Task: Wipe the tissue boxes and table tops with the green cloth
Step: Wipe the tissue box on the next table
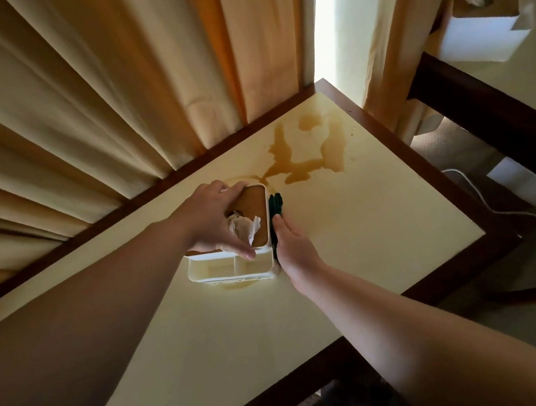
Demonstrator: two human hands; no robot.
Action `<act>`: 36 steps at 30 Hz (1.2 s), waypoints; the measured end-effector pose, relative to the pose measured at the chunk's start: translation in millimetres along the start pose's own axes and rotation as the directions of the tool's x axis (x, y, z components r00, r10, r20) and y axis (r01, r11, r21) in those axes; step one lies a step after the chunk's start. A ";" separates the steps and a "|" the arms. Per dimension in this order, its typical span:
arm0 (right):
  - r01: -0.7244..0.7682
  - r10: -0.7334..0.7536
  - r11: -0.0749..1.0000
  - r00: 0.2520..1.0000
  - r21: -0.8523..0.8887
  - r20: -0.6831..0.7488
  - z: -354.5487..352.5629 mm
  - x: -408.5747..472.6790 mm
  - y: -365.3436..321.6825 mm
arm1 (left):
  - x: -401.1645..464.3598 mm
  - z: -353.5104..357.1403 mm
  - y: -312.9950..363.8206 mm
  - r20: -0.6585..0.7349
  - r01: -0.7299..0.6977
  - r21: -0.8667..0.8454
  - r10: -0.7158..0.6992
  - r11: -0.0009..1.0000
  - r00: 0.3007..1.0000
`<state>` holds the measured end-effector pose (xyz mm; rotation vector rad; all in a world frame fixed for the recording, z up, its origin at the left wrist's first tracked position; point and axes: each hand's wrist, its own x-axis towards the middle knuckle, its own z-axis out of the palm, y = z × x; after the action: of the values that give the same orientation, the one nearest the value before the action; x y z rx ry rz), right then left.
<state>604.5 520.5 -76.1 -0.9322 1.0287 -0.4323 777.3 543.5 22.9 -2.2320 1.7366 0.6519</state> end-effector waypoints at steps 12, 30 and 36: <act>0.082 -0.087 0.996 0.989 0.047 0.123 -7.0 -18.4 -14.4 | -1.4 8.9 1.2 -0.045 0.019 -0.057 -0.022 0.998 0.999; 0.062 -0.060 0.998 0.996 -0.017 0.072 -4.1 -39.2 17.0 | -2.1 9.7 -2.8 -0.053 -0.008 -0.098 0.003 0.995 0.999; 0.067 -0.068 0.994 0.998 0.085 0.007 5.2 -11.4 -25.5 | -2.9 8.8 -1.6 -0.054 -0.015 -0.097 0.010 0.995 0.998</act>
<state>606.2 516.6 -48.0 -0.8942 0.9648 -0.5232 776.5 550.3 16.4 -2.3258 1.7818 0.7001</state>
